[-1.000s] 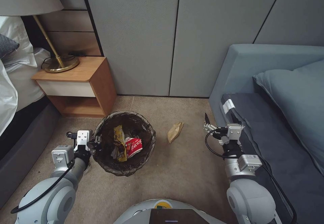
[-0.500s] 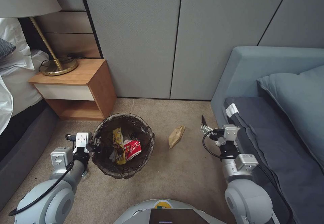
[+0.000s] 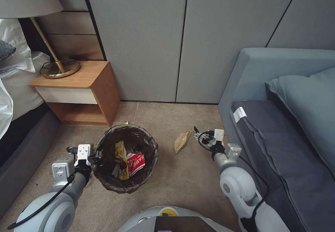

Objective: Pick up the trash bin, then pick up the garbage from the floor and place it into the trash bin.

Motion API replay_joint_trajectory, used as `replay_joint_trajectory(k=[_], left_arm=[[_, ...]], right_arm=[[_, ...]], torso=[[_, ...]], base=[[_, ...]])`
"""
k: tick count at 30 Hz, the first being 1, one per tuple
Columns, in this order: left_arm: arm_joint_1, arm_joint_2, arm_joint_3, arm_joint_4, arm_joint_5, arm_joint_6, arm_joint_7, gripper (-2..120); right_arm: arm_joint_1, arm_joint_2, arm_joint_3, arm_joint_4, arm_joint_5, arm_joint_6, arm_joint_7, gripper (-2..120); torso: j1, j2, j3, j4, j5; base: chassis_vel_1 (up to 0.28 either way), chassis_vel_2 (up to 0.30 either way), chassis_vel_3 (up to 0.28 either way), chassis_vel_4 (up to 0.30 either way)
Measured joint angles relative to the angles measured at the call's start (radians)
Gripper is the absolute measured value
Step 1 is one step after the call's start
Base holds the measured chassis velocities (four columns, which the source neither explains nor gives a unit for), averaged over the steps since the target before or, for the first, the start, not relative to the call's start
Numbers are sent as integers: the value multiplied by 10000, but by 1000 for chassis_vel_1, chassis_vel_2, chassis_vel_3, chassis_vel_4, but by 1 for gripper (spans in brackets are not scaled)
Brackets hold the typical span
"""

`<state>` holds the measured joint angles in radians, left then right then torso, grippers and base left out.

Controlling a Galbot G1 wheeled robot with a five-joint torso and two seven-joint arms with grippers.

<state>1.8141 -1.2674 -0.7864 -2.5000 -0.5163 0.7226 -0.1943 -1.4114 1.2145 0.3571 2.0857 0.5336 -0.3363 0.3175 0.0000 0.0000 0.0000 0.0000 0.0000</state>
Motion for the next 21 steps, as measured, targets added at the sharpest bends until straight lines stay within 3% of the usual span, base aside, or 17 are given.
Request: replay_joint_trajectory(k=[9, 12, 21], left_arm=[[206, -33, -69, 0, 72, -1, -37, 2], [370, 35, -141, 0, 186, -37, -45, 2], [439, 28, -152, 0, 285, -71, -44, 2]], right_arm=[[1445, -10, -945, -2073, 581, -62, 18, 100], [2721, 264, -1769, -3319, 1654, -300, 276, 100], [3609, 660, -2260, -4818, 2274, -405, 579, 100]], torso=[[0, 0, 1, 1, 0], [0, -1, 1, 2, 0], [0, 0, 1, 0, -1]], base=[[0, 0, 0, 0], [0, 0, 0, 0], [0, 0, 0, 0]])
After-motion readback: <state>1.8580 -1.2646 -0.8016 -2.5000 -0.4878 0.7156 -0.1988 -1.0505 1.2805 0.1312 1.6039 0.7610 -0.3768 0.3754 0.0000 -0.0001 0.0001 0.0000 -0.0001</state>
